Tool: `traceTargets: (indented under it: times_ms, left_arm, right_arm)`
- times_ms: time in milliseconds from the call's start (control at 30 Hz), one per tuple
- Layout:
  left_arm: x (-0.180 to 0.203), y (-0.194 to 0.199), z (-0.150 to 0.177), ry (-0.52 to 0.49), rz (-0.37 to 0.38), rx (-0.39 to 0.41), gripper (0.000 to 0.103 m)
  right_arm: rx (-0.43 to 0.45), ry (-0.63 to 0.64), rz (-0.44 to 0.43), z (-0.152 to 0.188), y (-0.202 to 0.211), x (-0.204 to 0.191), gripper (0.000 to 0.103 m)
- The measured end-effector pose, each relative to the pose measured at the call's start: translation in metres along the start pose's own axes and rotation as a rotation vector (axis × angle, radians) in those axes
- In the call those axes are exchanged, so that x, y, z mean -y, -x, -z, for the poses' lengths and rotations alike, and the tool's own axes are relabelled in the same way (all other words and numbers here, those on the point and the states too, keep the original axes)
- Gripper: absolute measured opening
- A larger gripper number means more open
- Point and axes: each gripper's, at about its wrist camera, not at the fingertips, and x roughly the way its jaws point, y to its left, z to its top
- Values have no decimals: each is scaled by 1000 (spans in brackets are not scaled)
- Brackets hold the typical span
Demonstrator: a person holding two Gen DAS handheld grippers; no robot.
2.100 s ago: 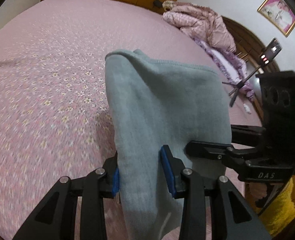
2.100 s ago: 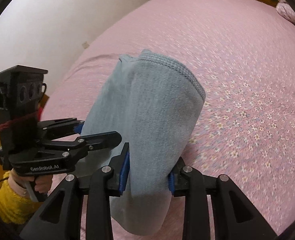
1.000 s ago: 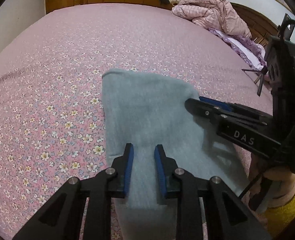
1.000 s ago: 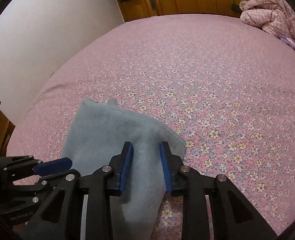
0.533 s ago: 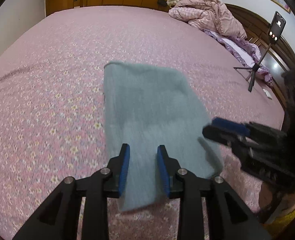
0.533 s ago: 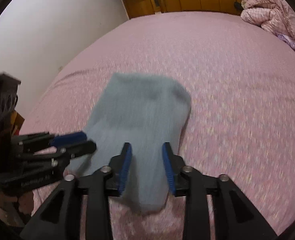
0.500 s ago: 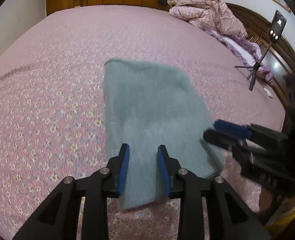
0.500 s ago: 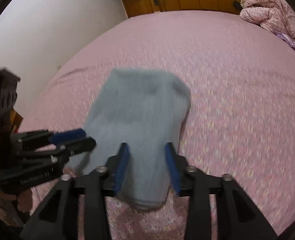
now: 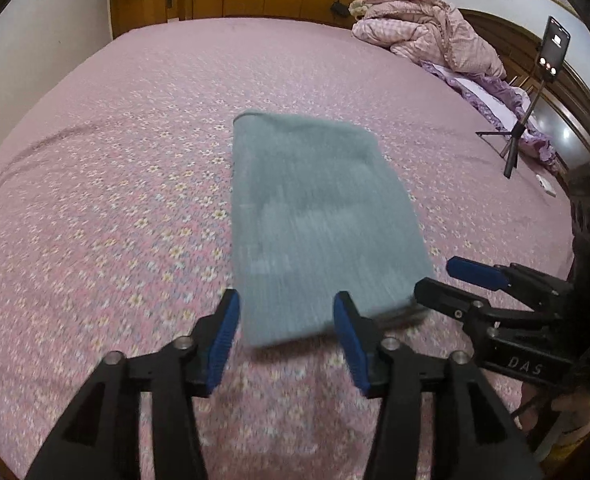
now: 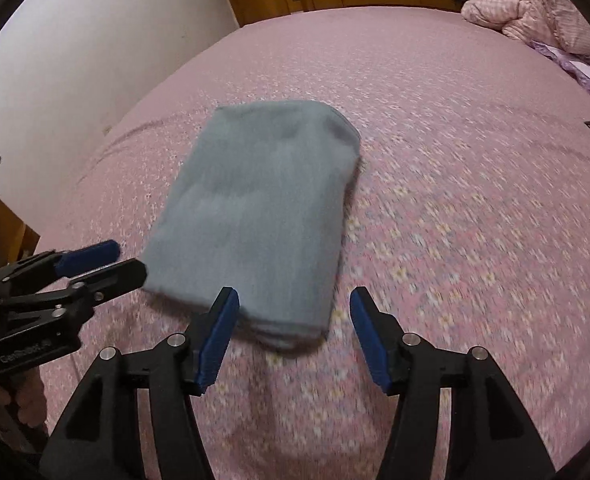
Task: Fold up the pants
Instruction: 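Open both grippers and pull them back from the folded pants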
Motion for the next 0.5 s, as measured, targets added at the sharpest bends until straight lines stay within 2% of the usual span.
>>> traceTargets:
  times_ms: [33,100,267,433,500]
  left_arm:
    - [0,2,2,3,-9,2,64]
    - [0,5,7,12,-22,-1,67]
    - [-3,2,20,47,-14,-32,71]
    - [0,-13,22,41,-66,-60,87]
    - [0,-21,23,40,-64,-70,91]
  right_arm:
    - [-4,-1,17,3,3,2,66]
    - [0,-1,28,5,7,4,69]
    - [22,7,67,18,14,6,72]
    - [38,26,125,29,10,6,73]
    - [45,29,128,30,8,5,73]
